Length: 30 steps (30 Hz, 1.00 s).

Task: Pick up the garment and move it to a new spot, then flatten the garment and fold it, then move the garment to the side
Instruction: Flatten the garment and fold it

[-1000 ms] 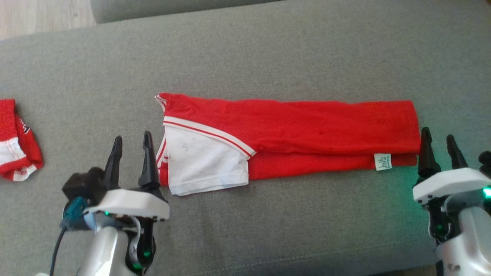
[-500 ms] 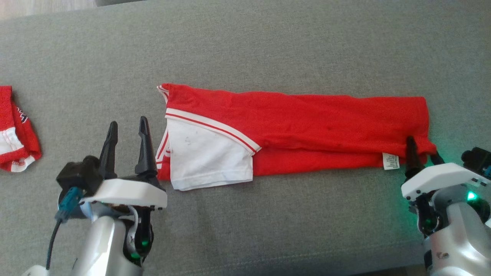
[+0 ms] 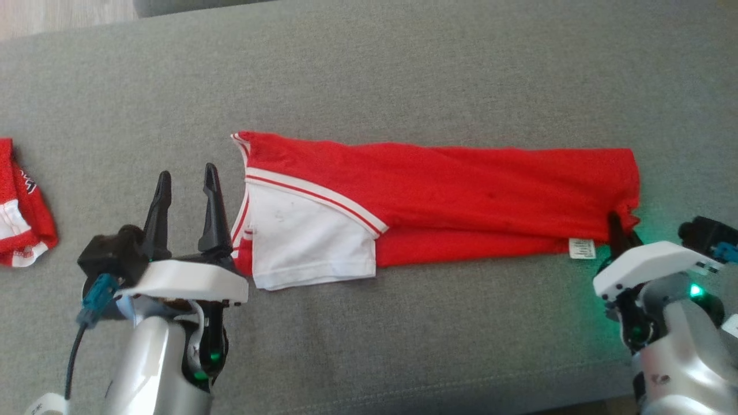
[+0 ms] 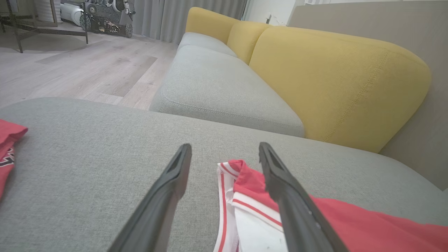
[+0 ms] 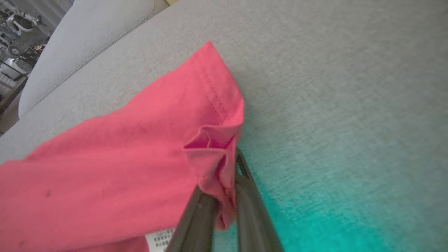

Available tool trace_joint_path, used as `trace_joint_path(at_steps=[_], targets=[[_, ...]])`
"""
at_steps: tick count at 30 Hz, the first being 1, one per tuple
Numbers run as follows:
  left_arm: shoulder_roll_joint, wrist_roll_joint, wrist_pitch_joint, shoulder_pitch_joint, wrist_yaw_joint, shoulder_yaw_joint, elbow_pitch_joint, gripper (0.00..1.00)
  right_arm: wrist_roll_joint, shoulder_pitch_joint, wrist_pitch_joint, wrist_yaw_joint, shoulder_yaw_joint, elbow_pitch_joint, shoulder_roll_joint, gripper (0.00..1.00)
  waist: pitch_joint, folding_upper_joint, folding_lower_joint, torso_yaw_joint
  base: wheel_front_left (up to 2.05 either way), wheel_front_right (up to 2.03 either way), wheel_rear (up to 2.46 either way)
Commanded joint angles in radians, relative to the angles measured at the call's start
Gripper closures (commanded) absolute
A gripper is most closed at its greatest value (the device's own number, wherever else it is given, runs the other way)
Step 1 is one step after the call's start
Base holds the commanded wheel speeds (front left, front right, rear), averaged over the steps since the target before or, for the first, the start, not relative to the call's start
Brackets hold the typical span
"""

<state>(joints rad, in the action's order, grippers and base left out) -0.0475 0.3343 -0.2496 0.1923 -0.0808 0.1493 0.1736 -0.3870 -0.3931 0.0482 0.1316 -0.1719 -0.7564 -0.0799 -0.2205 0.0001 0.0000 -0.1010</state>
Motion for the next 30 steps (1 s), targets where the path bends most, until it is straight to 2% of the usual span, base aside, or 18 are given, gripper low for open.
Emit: trace_joint_path(at_steps=[1,6,11,14,17,23,30], targets=[[-0.003,0.001,-0.012,0.022,-0.007,-0.034,-0.033,0.00,0.006,-0.018,-0.018,-0.001,-0.011,0.013,-0.032,1.00,0.011,-0.0001,0.0000,-0.004,0.00,0.00,0.00],[-0.003,0.013,-0.012,0.013,-0.003,-0.028,-0.035,0.00,0.031,-0.034,-0.034,-0.001,-0.084,0.007,-0.063,1.00,0.025,-0.0001,0.0000,-0.009,0.00,0.00,0.00],[-0.003,0.017,-0.012,0.005,-0.013,-0.026,-0.039,0.00,0.185,-0.065,-0.083,-0.001,-0.265,-0.007,-0.120,1.00,0.035,-0.0001,0.0000,-0.008,0.00,0.00,0.00],[-0.003,0.022,-0.012,0.005,-0.022,-0.031,-0.041,0.00,0.294,-0.092,-0.101,-0.001,-0.372,0.008,-0.115,1.00,0.042,-0.0001,0.0000,-0.004,0.00,0.00,0.00],[-0.003,0.029,-0.012,0.001,-0.027,-0.032,-0.040,0.00,0.365,-0.113,-0.095,-0.001,-0.429,0.035,-0.081,1.00,0.054,-0.0001,0.0000,-0.001,0.00,0.00,0.00],[-0.003,0.042,-0.012,-0.017,-0.036,-0.029,-0.033,0.00,0.366,-0.134,-0.050,-0.001,-0.415,0.107,-0.006,1.00,0.088,-0.0001,0.0000,-0.005,0.00,0.00,0.00],[-0.003,0.052,-0.012,-0.035,-0.041,-0.030,-0.018,0.00,0.241,-0.116,0.033,-0.001,-0.266,0.225,0.028,1.00,0.122,-0.0001,0.0000,-0.008,0.00,0.00,0.00]])
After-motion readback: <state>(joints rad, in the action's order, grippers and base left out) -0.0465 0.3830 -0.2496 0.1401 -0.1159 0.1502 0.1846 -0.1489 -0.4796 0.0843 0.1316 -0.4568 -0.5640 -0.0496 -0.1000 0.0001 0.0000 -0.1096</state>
